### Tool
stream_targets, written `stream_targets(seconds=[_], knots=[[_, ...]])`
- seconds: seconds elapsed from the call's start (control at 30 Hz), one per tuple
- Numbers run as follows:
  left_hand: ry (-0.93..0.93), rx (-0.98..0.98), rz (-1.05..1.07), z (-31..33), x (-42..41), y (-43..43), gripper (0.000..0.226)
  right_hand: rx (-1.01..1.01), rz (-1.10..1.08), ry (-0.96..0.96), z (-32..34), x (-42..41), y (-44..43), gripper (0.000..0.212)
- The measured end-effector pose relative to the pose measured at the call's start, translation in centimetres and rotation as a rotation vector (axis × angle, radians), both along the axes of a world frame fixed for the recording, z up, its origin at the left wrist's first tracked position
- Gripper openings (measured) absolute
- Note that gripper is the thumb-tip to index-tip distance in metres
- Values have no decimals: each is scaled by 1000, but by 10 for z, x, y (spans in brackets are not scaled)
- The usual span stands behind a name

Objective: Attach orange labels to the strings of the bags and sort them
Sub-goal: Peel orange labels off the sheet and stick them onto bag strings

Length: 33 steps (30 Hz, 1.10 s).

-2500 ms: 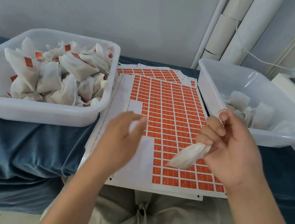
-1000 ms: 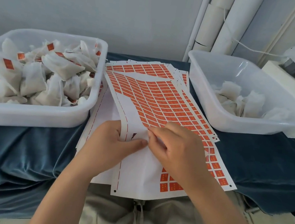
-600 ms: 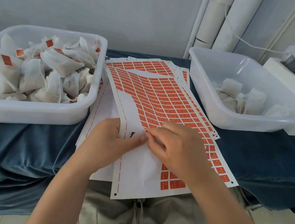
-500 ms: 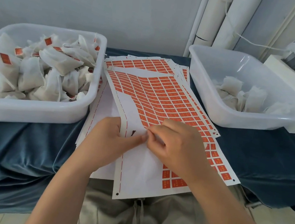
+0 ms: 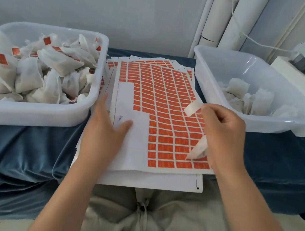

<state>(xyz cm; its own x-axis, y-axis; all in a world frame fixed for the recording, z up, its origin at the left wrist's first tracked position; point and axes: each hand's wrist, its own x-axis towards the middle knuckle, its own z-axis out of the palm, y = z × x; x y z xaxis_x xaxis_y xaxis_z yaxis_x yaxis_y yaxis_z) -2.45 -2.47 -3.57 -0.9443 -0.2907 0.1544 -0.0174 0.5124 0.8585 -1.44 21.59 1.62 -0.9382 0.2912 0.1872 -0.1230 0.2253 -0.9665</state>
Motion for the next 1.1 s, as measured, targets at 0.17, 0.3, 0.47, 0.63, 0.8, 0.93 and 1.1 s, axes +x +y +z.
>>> stream_targets(seconds=[0.17,0.3,0.47,0.63,0.8,0.93,1.1], knots=[[-37,-375,-10,-4,-11,-5,82,-157,-29,-12,10,4,2,20],[18,-419,-102,9,13,15,50,-222,89,-102,13,9,-3,20],[-57,392,-456,37,44,55,40,-158,233,-114,1,19,-28,17],[-162,833,-281,34,50,65,23,-217,280,-99,-6,20,-40,20],[-81,794,-203,31,42,50,36,-251,400,-96,-2,14,-27,32],[-108,717,-190,32,34,35,29,13,428,-20,8,18,-15,26],[-112,478,-340,32,33,33,14,249,558,18,26,27,-9,32]])
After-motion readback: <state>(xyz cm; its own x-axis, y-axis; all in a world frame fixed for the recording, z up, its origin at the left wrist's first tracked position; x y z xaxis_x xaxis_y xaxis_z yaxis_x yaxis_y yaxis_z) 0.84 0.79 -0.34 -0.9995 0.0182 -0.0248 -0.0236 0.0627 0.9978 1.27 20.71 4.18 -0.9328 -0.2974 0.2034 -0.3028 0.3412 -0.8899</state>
